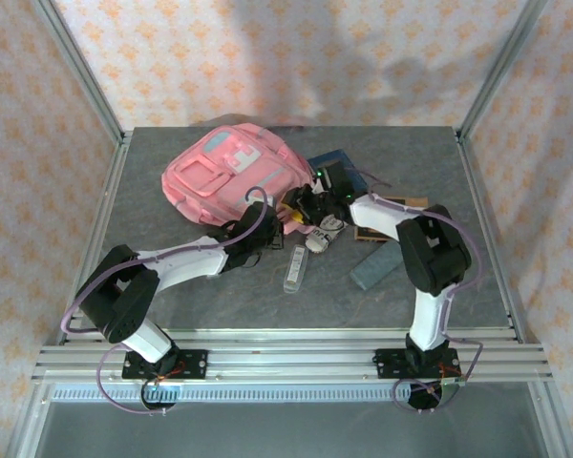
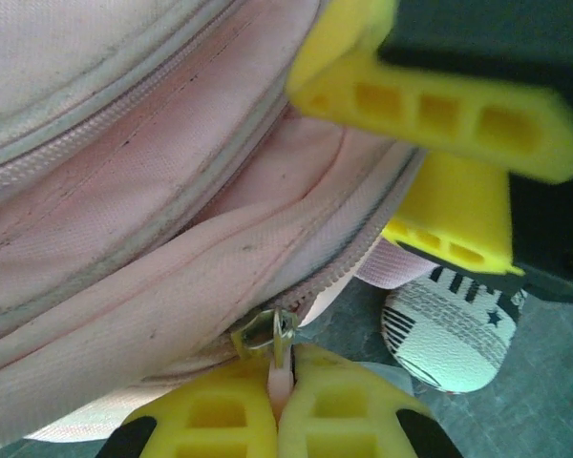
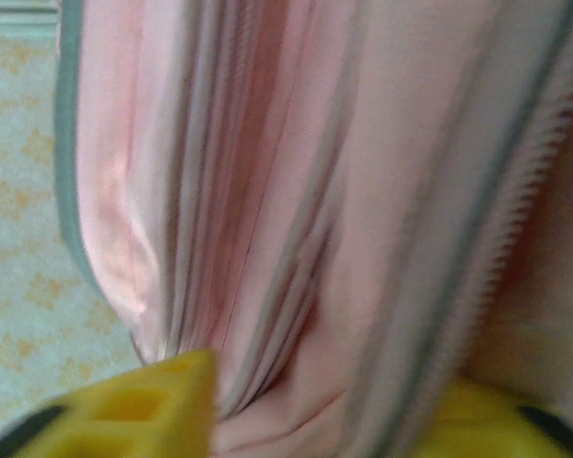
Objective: Pack the student bag
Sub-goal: Unzip the student bag at the top-center of the table.
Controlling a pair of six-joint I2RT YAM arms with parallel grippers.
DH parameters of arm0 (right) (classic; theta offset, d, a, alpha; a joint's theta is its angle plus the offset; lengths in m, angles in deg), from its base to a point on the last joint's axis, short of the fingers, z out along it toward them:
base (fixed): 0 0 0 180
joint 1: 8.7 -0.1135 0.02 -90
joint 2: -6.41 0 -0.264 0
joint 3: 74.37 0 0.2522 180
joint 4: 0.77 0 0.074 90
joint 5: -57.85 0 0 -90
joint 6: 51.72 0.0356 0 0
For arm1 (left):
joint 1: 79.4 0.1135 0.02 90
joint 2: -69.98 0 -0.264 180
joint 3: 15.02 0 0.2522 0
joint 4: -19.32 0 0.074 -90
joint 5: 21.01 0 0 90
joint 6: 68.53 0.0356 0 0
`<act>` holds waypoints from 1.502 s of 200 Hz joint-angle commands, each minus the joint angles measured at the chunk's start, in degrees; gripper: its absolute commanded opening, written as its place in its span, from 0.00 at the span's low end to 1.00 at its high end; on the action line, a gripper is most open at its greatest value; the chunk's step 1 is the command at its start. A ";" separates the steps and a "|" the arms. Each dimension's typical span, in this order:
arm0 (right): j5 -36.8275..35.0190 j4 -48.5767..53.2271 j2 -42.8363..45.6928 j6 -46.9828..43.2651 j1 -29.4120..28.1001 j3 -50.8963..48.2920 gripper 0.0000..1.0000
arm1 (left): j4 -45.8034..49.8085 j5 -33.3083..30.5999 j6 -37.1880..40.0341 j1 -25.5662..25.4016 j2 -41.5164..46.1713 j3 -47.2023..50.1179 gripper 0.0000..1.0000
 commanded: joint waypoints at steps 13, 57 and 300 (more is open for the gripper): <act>-0.88 -3.28 -2.76 2.36 -0.30 2.18 0.00 | -4.13 -0.49 0.10 -1.29 0.99 -1.02 0.00; -2.50 -4.04 -0.59 2.36 3.01 0.98 0.00 | -2.53 -2.39 -1.09 3.74 6.93 6.34 0.00; -3.90 1.53 -12.99 -3.15 -0.54 18.10 0.09 | 10.05 -7.89 -0.02 30.88 4.26 0.59 0.17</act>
